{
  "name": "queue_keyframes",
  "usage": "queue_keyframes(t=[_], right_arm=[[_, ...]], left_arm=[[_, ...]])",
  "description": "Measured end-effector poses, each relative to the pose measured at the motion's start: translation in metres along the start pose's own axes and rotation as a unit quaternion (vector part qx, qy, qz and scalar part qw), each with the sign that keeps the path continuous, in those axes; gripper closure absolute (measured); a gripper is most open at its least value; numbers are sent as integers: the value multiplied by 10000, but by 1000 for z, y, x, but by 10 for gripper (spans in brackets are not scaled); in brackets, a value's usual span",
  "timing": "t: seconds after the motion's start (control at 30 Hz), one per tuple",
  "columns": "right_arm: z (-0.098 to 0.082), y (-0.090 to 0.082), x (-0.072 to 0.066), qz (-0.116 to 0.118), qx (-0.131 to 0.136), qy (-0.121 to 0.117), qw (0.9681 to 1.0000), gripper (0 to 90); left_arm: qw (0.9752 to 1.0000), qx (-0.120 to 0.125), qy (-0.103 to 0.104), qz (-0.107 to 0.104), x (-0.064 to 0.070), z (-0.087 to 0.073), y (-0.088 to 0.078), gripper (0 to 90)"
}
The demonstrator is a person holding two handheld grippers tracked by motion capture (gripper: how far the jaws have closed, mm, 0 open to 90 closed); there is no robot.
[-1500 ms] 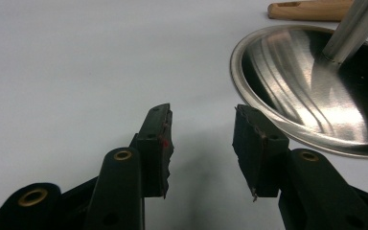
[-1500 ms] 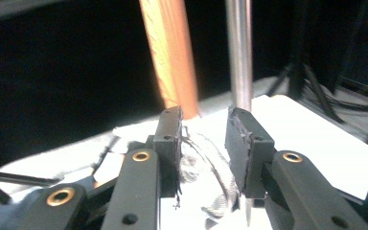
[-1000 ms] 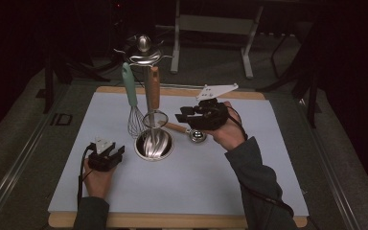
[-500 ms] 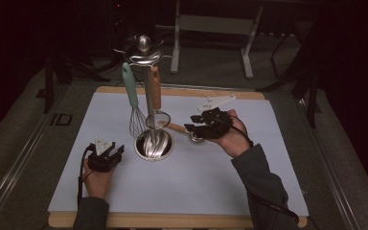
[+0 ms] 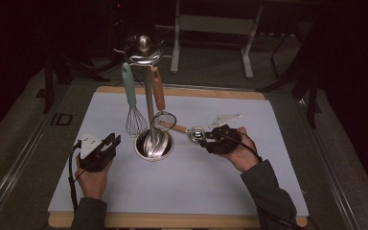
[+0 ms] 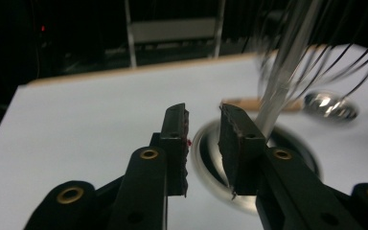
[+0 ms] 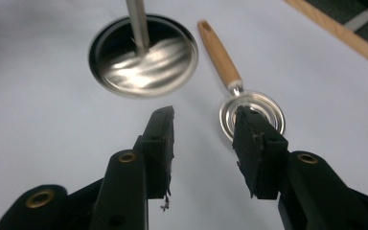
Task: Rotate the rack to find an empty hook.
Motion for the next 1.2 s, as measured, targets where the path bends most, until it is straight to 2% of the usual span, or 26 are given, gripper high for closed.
queue_keyframes(t=[0.07, 0.1, 0.13, 0.3, 0.4, 0.43, 0.53, 0.73, 0.87, 0.97, 1.2], right_arm=[[-8, 3, 1, -110, 2, 4, 9999, 589], [-12, 5, 2, -207, 5, -17, 9998, 587], [-16, 7, 3, -278, 13, -8, 9996, 586], [-36, 15, 6, -403, -84, 189, 9990, 564], [-42, 16, 6, -423, -82, 260, 9987, 557], [-48, 16, 6, -408, -33, 334, 9986, 553], [-56, 17, 6, -453, -13, 375, 9983, 553], [-75, 17, 8, -528, 29, 539, 9971, 557], [-83, 17, 12, -571, -36, 609, 9965, 558], [-86, 13, 14, -577, 20, 700, 9959, 558], [-94, 8, 20, -595, 66, 796, 9950, 559]], left_arm=[[9998, 155, 15, -80, 3, 11, -5, 760], [9998, 155, 15, -80, 3, 11, -5, 772], [9994, 313, 35, -149, 6, 23, -10, 793], [9967, 711, 68, -392, 15, 51, -23, 890], [9954, 841, 124, -448, 18, 61, -28, 898], [9940, 960, 195, -481, 21, 71, -32, 899], [9911, 1180, 254, -555, 25, 86, -38, 899], [9836, 1628, 368, -679, 35, 118, -46, 899], [9791, 1813, 564, -731, 46, 140, -49, 899], [9754, 1936, 706, -778, 54, 154, -50, 900], [9697, 2136, 882, -794, 63, 177, -48, 900]])
Point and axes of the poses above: each handheld gripper's, and its own axes: y roughly forward along the jaws, z roughly out of its top, x roughly to its right, the point moved 4 cm from there along y, roughly forward along the jaws, and after that the axes turned 3 degrees about -z, right-handed, at the moved point
